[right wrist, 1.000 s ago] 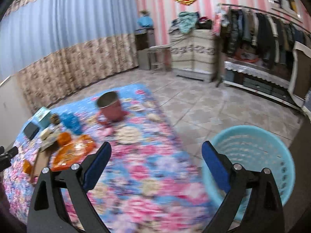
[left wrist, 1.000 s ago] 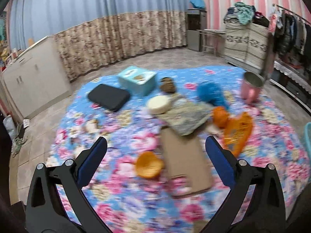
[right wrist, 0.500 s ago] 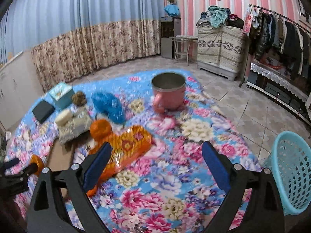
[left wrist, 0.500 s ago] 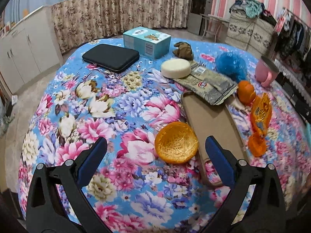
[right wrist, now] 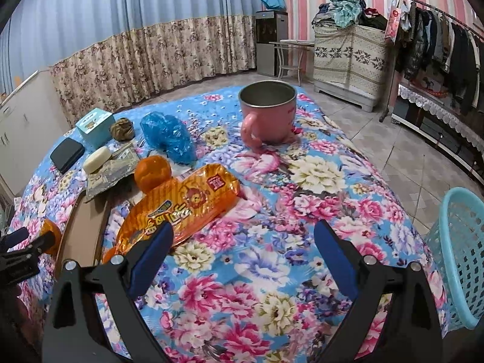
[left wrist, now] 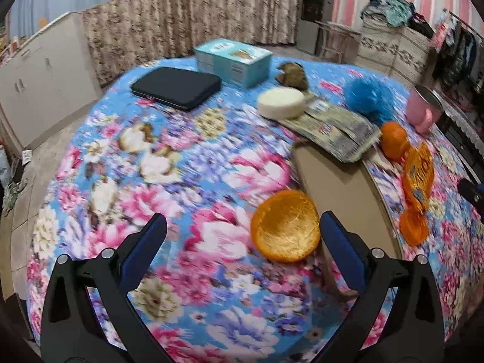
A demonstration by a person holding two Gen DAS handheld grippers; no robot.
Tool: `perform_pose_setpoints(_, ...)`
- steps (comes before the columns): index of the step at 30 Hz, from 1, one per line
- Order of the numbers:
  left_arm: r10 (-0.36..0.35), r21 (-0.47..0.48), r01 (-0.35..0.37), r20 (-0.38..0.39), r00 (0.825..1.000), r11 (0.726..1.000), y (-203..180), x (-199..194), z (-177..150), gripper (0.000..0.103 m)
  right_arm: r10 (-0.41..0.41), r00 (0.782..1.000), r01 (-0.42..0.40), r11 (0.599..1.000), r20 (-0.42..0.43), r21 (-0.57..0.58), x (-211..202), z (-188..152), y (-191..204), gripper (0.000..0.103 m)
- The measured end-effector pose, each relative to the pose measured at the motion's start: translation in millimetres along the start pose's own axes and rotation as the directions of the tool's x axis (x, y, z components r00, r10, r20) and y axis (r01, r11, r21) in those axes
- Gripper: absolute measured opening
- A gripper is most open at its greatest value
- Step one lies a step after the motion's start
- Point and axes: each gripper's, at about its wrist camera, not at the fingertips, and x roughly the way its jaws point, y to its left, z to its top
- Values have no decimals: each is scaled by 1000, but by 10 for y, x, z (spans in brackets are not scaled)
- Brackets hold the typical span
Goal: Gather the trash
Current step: 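Grasp the orange bowl-shaped peel with the left tool and lift it, then grasp the orange snack bag by its round cap with the right tool while the left holds the peel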
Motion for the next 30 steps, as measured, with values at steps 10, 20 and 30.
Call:
perform_pose_setpoints(10, -139, -15, 139, -37, 990, 990, -36, 66, -2, 51, 17, 1000, -18, 1000, -5, -14, 5, -10, 35, 92)
perform_pose_setpoints(20, -92, 9, 92, -11, 996, 996, -40, -14, 39, 41, 10, 1000, -11, 999, -6, -53, 1, -43, 141, 92)
perform_pose_setpoints(30, -41, -69, 42, 16, 999, 997, 253, -105, 127, 40, 62, 996, -69, 991, -66, -112, 1, -217, 438, 92)
